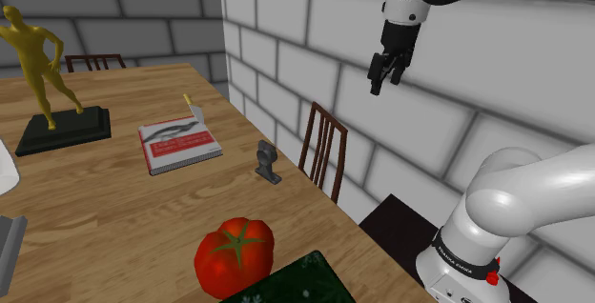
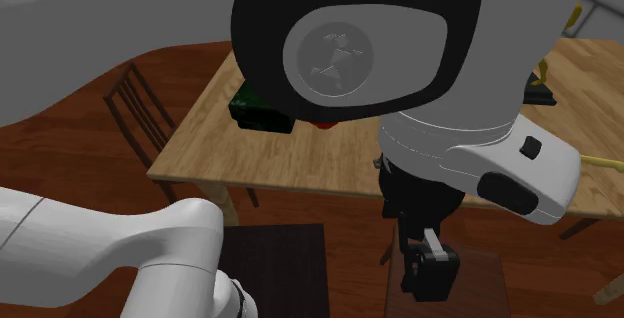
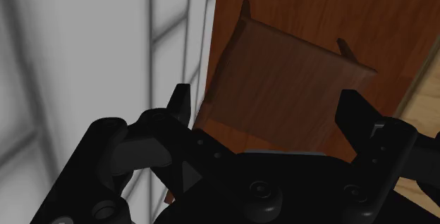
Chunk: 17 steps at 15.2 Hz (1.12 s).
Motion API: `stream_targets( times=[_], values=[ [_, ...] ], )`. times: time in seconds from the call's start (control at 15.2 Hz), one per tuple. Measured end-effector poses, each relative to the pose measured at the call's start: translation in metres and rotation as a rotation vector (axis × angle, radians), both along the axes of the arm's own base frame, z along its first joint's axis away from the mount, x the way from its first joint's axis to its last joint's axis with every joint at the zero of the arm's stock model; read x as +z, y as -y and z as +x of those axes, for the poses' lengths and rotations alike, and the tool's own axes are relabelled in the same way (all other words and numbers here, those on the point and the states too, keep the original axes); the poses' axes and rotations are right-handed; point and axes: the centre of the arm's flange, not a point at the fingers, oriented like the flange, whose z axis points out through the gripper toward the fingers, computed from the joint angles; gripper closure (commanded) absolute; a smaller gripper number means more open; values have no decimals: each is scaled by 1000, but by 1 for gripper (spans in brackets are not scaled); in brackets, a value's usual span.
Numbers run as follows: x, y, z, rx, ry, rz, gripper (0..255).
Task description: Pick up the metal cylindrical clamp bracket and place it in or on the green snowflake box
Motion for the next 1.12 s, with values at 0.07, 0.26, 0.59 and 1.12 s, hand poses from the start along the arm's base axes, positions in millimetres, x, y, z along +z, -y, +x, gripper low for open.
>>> stream_targets(
  times=[0.07,0.26,0.59,1.12],
  values=[
    [0,0,0,0,0,0,0],
    [-6,-23,11,10,-8,5,0],
    [-24,-78,36,32,-29,18,0],
    [-57,-170,75,67,-64,42,0]
  ],
)
